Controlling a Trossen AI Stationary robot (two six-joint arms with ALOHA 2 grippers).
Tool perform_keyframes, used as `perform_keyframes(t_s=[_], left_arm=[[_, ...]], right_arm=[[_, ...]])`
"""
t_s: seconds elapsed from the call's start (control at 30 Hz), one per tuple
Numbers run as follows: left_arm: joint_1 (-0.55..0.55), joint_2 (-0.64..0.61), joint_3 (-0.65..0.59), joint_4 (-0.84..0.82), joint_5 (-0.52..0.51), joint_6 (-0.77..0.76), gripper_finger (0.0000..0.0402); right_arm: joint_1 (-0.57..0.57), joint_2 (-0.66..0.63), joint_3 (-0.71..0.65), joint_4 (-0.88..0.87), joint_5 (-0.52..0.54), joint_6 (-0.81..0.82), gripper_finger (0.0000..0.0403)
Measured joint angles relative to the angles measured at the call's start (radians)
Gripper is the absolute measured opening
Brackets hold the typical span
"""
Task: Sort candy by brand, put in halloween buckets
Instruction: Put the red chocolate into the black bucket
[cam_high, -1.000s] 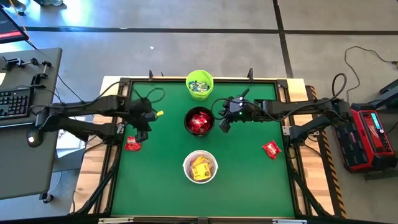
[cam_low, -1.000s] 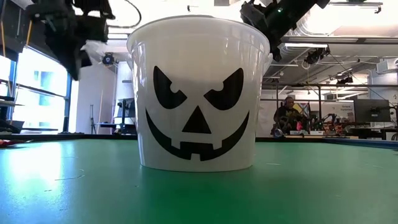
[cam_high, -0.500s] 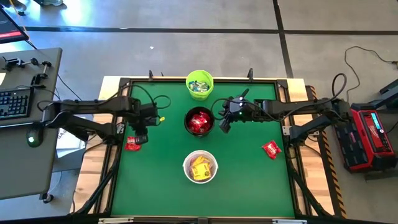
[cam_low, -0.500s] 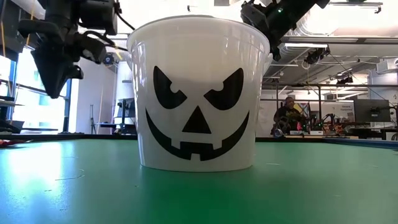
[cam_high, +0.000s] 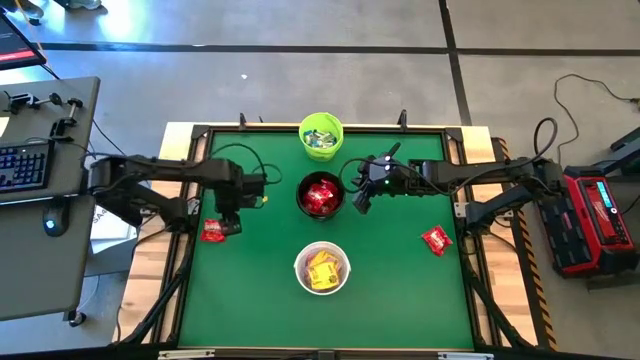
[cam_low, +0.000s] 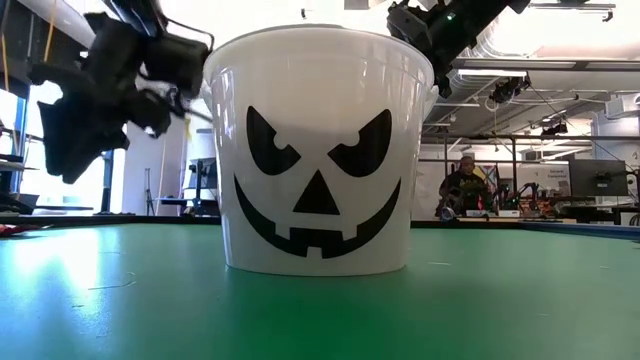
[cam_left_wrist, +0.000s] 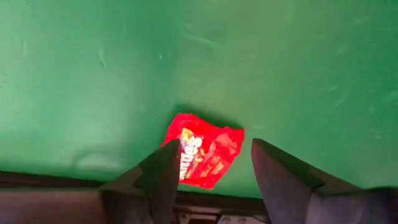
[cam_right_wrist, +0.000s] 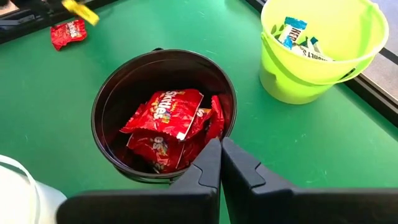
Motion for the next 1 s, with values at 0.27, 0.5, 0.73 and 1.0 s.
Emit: perform_keyframes(t_s=[0.27, 0.5, 0.73, 1.0], left_arm=[[0.000, 0.159, -0.077, 0.008, -0.004, 0.010, 0.0200], [0.000, 0.210, -0.109, 0.083, -0.026, -0.003, 0.0200], [0.002, 0.213, -0.110, 0.112, -0.092, -0.037, 0.0200], [0.001, 0.239, -0.133, 0.127, -0.066, -0.036, 0.0184]], right_arm=[[0.000, 0.000, 0.000, 0.000, 0.000, 0.003, 0.0000], [0.000, 0.000, 0.000, 0.000, 0.000, 0.004, 0.0000], [0.000, 0.000, 0.000, 0.000, 0.000, 0.002, 0.0000], [0.000, 0.000, 0.000, 0.000, 0.001, 0.001, 0.0000]])
